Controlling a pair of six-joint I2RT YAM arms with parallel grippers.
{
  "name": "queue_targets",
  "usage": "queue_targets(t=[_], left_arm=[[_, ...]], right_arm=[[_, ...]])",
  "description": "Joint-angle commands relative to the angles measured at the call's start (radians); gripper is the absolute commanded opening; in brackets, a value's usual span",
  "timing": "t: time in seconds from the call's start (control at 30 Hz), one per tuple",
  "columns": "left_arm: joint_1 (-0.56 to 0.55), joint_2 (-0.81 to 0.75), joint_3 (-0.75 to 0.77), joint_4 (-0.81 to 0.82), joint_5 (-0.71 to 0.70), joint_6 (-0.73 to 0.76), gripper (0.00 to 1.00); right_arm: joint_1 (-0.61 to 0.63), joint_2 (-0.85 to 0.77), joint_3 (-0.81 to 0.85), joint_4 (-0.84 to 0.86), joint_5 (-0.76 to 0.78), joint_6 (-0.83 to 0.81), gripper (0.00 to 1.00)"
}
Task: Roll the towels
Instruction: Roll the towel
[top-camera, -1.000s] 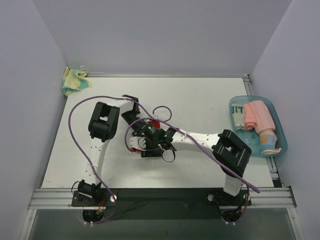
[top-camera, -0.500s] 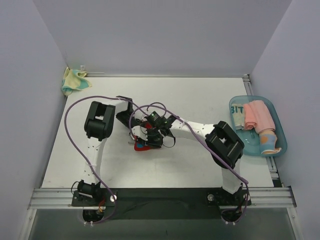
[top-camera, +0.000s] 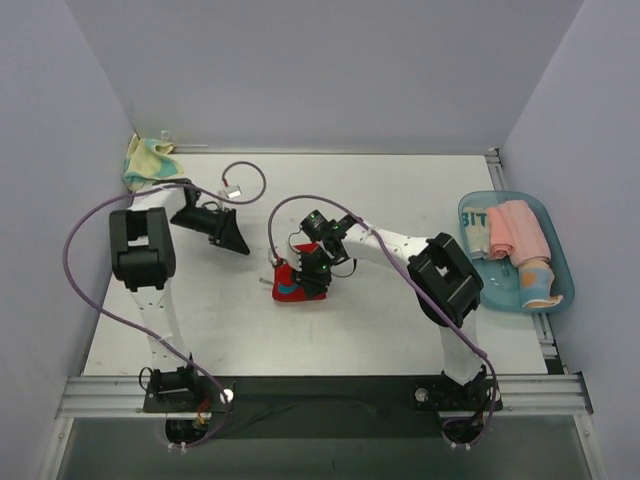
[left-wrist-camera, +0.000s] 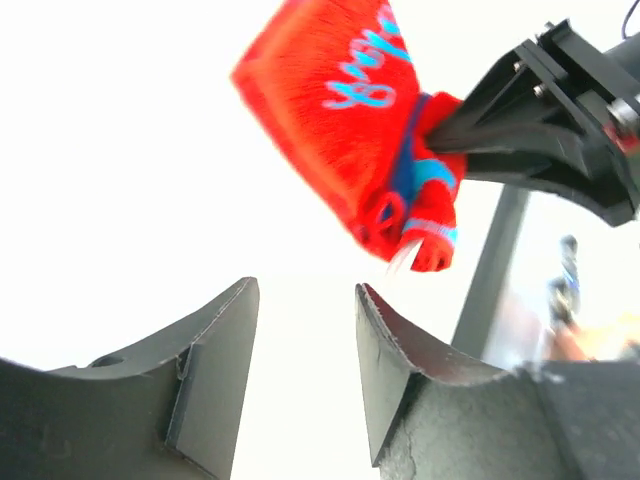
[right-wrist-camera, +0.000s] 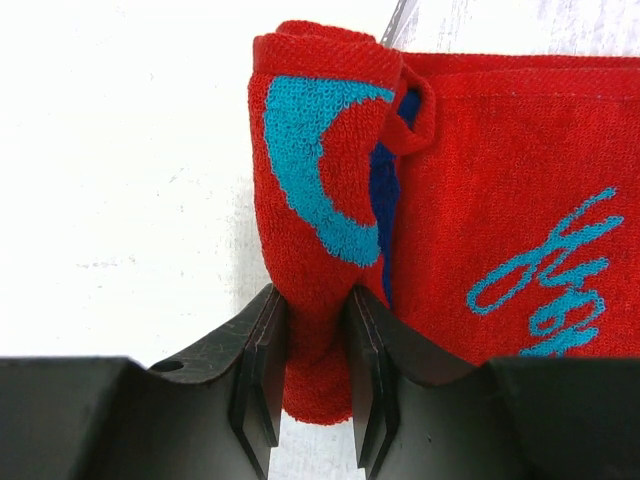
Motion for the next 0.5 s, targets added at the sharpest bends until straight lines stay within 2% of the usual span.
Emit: queue_targets(t=[0.0, 0.17, 0.2, 0.3, 0.43, 0.47], left_arm=[[0.108, -0.168, -0.068, 0.145, 0.020, 0.002, 0.54], [0.133, -0.445, -0.273, 0.292, -0.053, 0.080, 0.57], [0.133, -0.491, -0.354, 0.336, -0.060, 0.113, 0.59], [0.091, -0.649, -0.483, 0.390, -0.107, 0.188, 0.61], [-0.042, -0.867, -0.646, 0.485, -0.204, 0.244, 0.63], [-0.115, -0.902, -0.678, 0.542, -0.265, 0.253, 0.64]], right_arm=[[-0.018, 0.062, 0.019, -0.163, -0.059, 0.031, 0.00], [-0.053, 0.094, 0.068, -0.189, -0.126, 0.066, 0.00], [-0.059, 0.111, 0.078, -0.209, -0.152, 0.075, 0.00], [-0.082, 0.151, 0.131, -0.253, -0.211, 0.089, 0.00], [-0.104, 0.197, 0.190, -0.296, -0.255, 0.102, 0.00], [-0.107, 0.209, 0.197, -0.301, -0.260, 0.103, 0.00]])
